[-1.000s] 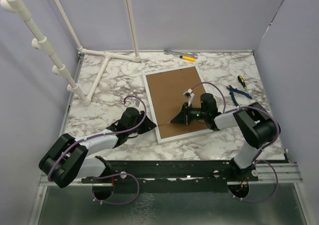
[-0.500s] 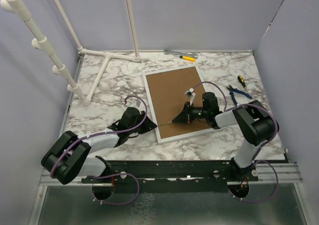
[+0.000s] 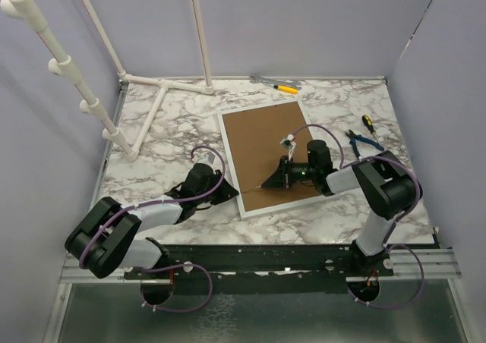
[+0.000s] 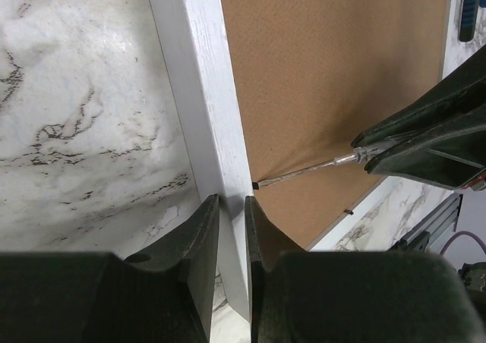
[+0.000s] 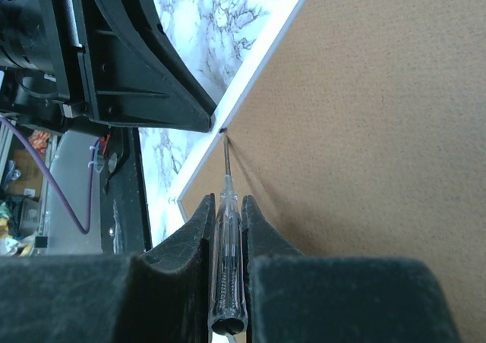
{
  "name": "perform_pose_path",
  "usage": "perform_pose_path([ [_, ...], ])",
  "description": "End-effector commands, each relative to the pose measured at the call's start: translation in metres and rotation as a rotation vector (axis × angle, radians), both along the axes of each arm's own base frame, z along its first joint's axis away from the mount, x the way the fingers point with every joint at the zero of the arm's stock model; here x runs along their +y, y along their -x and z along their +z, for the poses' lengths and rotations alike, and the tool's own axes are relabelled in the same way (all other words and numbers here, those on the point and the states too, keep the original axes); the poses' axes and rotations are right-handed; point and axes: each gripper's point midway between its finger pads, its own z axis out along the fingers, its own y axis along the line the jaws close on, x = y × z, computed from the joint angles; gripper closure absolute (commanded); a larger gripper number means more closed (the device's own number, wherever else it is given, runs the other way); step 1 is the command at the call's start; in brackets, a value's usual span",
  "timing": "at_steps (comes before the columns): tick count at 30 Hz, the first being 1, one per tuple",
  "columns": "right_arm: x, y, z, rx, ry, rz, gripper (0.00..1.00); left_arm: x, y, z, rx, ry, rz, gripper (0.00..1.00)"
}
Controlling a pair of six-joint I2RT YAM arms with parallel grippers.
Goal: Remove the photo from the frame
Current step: Release the photo frame item from the photo frame.
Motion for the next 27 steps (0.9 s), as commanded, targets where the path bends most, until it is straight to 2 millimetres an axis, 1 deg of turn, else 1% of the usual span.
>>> perform_pose_path([
  [1,0.0001,0.0008,-0.0098,0.036,0.013,0.004,0.99,-0.0035,0.0009,-0.0002,-0.001,0.015,-0.021,0.80],
  [8,0.0012,0.0009,-0.0114,0.050,0.008,0.006,0.99,-0.0042,0.0004,-0.0016,0.002,0.016,-0.023,0.81],
  [21,0.0027,-0.0005,-0.0118,0.062,0.000,0.005,0.99,-0.0068,0.0011,-0.0029,0.005,0.019,-0.041,0.85],
  [25,0.0034,-0.0002,-0.0100,0.062,-0.002,0.009,0.99,-0.0071,0.0012,-0.0040,0.007,0.016,-0.043,0.86],
  [27,0.0038,-0.0013,-0.0077,0.059,-0.001,0.011,0.99,-0.0078,0.0008,-0.0039,0.008,0.018,-0.045,0.88],
])
